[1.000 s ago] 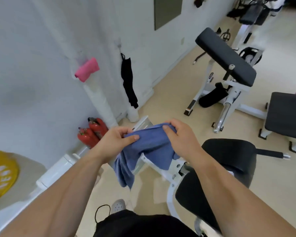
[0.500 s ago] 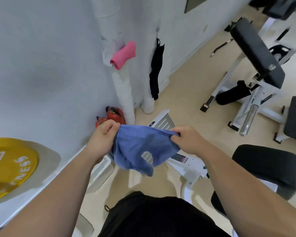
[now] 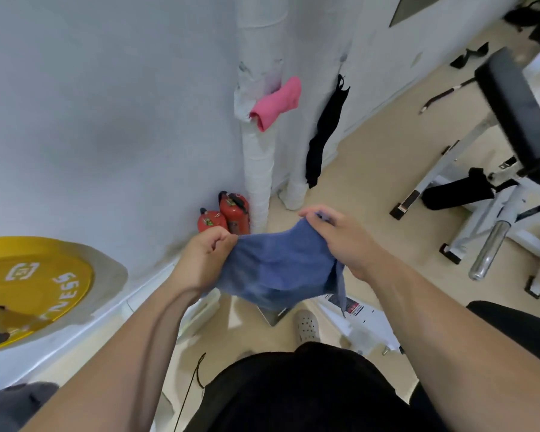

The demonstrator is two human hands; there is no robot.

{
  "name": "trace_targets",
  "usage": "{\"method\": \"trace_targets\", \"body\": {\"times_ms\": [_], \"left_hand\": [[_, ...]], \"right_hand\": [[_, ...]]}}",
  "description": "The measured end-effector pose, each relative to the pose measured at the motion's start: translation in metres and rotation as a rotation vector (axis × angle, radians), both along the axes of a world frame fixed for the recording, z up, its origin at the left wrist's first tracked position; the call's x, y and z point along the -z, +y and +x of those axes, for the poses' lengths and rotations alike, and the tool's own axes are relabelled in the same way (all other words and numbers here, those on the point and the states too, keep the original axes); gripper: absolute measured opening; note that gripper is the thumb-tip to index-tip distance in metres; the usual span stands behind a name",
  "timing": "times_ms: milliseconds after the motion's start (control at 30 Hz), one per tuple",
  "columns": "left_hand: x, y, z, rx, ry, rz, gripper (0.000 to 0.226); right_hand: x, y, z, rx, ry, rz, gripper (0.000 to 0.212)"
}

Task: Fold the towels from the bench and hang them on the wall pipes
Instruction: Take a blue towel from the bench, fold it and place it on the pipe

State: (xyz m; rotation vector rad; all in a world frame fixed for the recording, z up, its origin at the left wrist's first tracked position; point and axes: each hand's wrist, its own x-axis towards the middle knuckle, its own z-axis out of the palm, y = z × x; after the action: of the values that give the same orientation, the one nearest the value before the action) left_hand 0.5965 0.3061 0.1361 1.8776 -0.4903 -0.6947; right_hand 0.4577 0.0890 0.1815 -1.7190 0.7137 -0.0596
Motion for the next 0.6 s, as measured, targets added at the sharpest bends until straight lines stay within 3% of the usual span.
{"method": "trace_targets", "body": {"times_ms": [133,200,333,433,600], "left_hand": [[-0.032,-0.032,-0.004,0.063,-0.107,-0.046,0.027],[-0.046,-0.051,-0.006,0.083,-0.155,-0.071,0.025],[-0.049,-0.077,-0.005,0.0,-0.136,-0.05,0.025],[-0.042,-0.093,-0.008,-0.049,-0.025,-0.029,0.018],[-0.031,-0.107,-0.013,-0.21,0.117,0.001,0.024]], "right_hand": [[-0.002,0.002,0.03,-0.406,-0.066,-0.108,0.042],[0.003,-0.005,0.042,-0.549,-0.107,-0.141,0.038],[-0.004,-0.045,0.061,-0.543,-0.203,-0.118,0.008],[-0.005,-0.081,0.072,-0.538,-0.211,-0.091,0.021],[-0.002,-0.141,0.086,-0.324,-0.267,0.192,0.018]]}}
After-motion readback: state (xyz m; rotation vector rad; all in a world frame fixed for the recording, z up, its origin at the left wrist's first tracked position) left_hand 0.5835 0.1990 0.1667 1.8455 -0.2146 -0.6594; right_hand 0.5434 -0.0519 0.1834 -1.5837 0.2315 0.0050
